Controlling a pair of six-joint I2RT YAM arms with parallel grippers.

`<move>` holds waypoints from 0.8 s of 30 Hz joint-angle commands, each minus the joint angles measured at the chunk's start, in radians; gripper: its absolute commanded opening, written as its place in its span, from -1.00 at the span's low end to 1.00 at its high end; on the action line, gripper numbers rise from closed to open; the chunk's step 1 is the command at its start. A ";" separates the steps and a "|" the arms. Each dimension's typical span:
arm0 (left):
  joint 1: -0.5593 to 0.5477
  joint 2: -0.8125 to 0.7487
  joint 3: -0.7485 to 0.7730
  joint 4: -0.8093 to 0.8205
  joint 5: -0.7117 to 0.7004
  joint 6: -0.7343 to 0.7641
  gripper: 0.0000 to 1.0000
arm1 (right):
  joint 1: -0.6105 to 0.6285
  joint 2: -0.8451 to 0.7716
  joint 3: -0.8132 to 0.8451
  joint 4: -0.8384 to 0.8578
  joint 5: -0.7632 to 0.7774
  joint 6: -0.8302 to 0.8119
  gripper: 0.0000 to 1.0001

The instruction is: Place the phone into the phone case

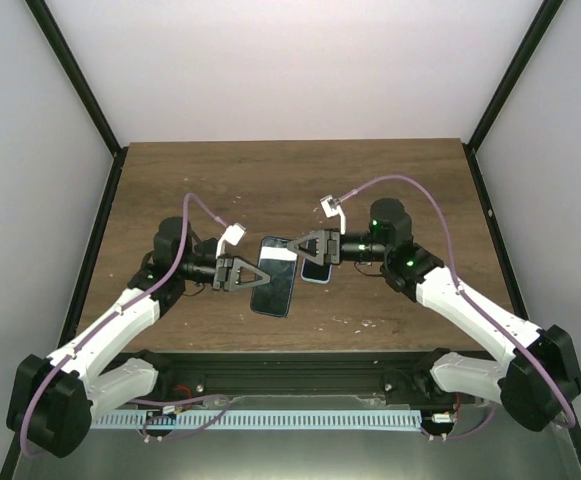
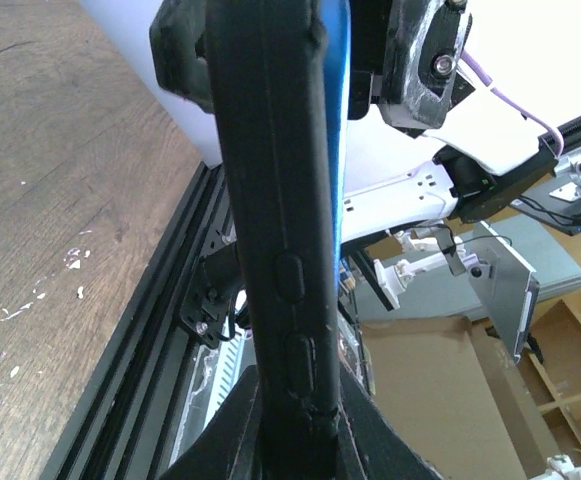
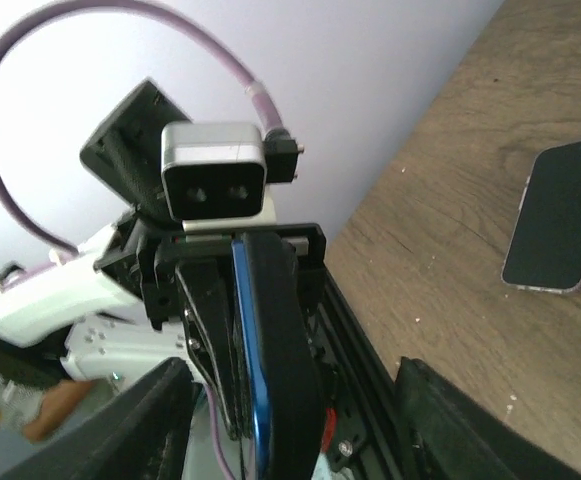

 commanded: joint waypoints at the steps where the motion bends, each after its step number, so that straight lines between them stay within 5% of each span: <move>1: -0.006 -0.014 0.010 0.042 0.038 0.037 -1.00 | -0.006 0.028 0.048 0.038 -0.127 0.031 -0.05; 8: -0.006 0.001 0.040 -0.085 0.017 0.134 -1.00 | -0.006 0.000 0.021 0.109 -0.127 0.038 -0.95; 15: -0.006 0.034 0.086 -0.200 -0.045 0.166 -0.42 | -0.006 -0.021 0.017 0.079 -0.104 -0.023 -0.99; 24: -0.006 0.018 0.105 -0.131 -0.091 0.106 -0.24 | -0.006 -0.007 0.019 0.007 -0.142 -0.104 -0.99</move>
